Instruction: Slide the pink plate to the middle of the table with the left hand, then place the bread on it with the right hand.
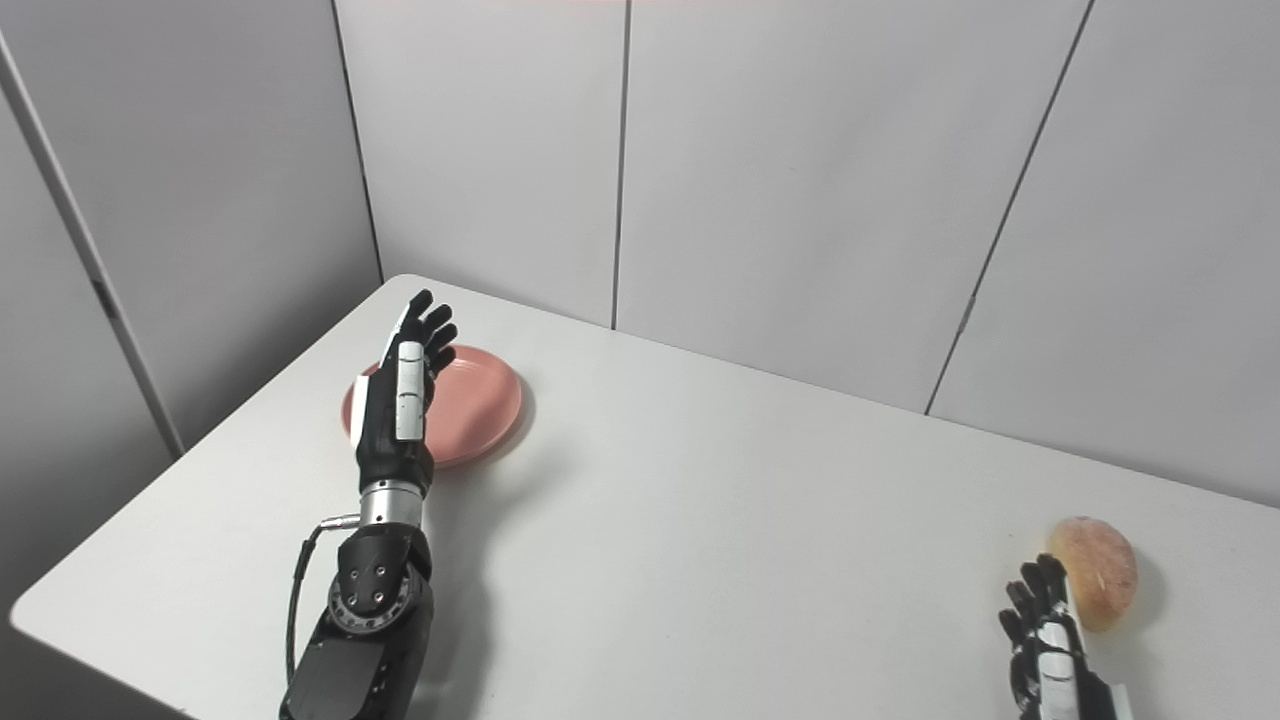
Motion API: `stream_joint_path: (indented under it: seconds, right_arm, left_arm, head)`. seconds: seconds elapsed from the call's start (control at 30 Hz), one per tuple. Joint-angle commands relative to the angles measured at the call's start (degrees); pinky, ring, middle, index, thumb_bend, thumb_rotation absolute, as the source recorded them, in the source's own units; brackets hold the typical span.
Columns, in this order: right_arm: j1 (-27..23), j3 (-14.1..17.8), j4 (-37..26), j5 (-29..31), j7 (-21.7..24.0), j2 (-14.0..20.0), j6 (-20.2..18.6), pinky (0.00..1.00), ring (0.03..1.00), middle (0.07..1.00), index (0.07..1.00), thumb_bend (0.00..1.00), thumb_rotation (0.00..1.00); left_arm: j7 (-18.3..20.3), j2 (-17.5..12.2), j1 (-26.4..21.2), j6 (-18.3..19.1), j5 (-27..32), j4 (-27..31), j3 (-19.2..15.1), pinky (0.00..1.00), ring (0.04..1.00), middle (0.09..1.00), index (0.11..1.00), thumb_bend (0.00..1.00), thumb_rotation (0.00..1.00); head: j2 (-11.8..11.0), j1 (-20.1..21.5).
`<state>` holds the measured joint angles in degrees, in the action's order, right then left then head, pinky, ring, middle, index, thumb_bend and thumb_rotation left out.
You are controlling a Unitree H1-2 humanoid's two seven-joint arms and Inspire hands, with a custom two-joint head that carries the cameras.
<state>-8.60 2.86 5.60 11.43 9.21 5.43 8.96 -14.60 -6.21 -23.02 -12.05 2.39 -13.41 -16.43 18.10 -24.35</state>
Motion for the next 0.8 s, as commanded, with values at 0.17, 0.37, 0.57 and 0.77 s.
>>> stream_joint_path:
  seconds: [0.17, 0.37, 0.57, 0.77]
  right_arm:
    - [-0.49, 0.49, -3.57, 0.17, -0.49, 0.39, -1.3, 1.0, 1.0, 1.0, 1.0, 0.45, 0.94]
    - [-0.27, 0.75, -4.48, 0.77, -0.35, 0.49, -1.91, 1.0, 1.0, 1.0, 1.0, 0.46, 0.94]
    - [-0.12, 0.81, -4.87, 0.28, -0.15, 0.7, -1.57, 1.0, 1.0, 1.0, 1.0, 0.5, 0.93]
    - [0.13, 1.17, -5.37, 0.0, -0.75, 0.47, -1.68, 1.0, 1.0, 1.0, 1.0, 0.5, 0.91]
  left_arm:
    - [-1.27, -3.57, -2.52, -0.82, -0.26, 0.69, -1.63, 0.91, 0.882, 0.876, 0.867, 0.82, 1.0]
    - [-1.29, -5.12, -2.69, -1.52, 2.44, -0.21, -4.41, 0.87, 0.867, 0.854, 0.846, 0.86, 1.0]
    - [-2.05, -7.86, -3.48, -3.74, 2.8, -5.48, -6.21, 0.87, 0.86, 0.848, 0.834, 0.87, 1.0]
    - [-1.41, -10.59, -4.71, -7.26, 4.48, -12.5, -7.13, 0.9, 0.879, 0.865, 0.856, 0.89, 1.0]
  head:
    - [-0.07, 0.18]
    - [-0.18, -0.01]
    - [-0.39, 0.16]
    - [-0.37, -0.48]
